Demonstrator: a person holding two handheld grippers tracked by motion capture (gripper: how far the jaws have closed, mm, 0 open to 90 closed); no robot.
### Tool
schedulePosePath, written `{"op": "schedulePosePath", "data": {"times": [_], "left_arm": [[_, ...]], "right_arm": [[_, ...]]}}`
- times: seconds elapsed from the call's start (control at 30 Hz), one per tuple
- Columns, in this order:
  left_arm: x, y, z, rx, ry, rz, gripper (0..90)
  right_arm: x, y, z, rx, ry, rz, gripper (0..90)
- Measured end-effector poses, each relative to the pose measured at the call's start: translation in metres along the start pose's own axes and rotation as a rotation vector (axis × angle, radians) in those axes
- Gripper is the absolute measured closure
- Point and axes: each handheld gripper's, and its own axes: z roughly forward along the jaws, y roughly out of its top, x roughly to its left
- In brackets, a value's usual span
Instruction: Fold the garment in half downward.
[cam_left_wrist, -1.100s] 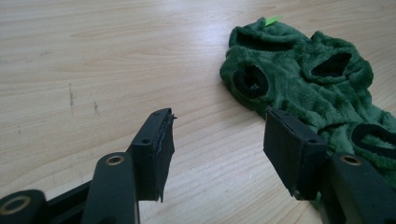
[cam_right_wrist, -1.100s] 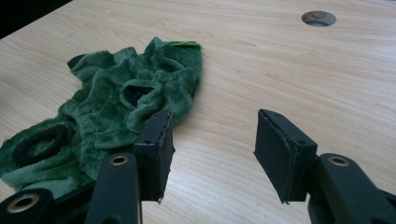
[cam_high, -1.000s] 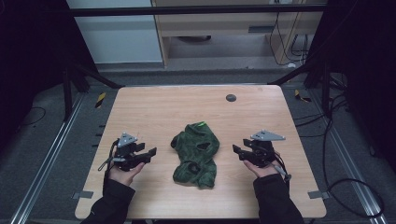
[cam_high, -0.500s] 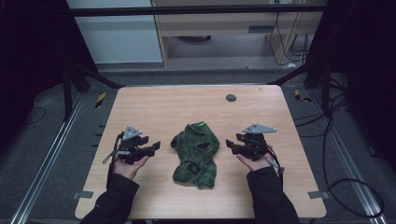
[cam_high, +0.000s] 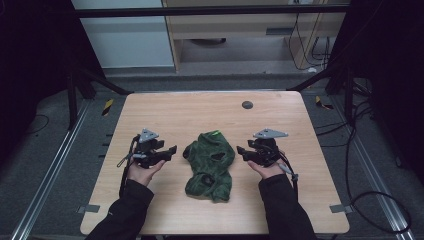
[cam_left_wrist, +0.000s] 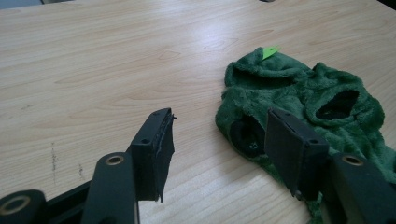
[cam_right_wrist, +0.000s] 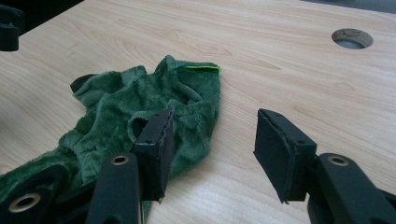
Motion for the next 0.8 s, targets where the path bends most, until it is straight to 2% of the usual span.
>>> {"op": "schedulePosePath", "data": {"times": [0.1,0.4,0.6,0.8], "left_arm": [[-0.001,0.002,0.004,-0.001,-0.002,0.001,41.7],[-0.001,0.008,0.019,0.014,-0.010,0.010,40.4],[-0.003,0.013,0.030,0.020,-0.011,0.033,40.0],[-0.003,0.014,0.041,0.024,-0.016,0.039,40.1]], "right_arm": [[0.001,0.002,0.005,0.003,-0.004,-0.016,46.5],[0.001,0.008,0.017,0.003,0.004,-0.017,47.9],[-0.001,0.009,0.026,0.014,0.001,-0.005,48.2],[-0.003,0.009,0.035,0.025,-0.003,-0.003,48.5]]}}
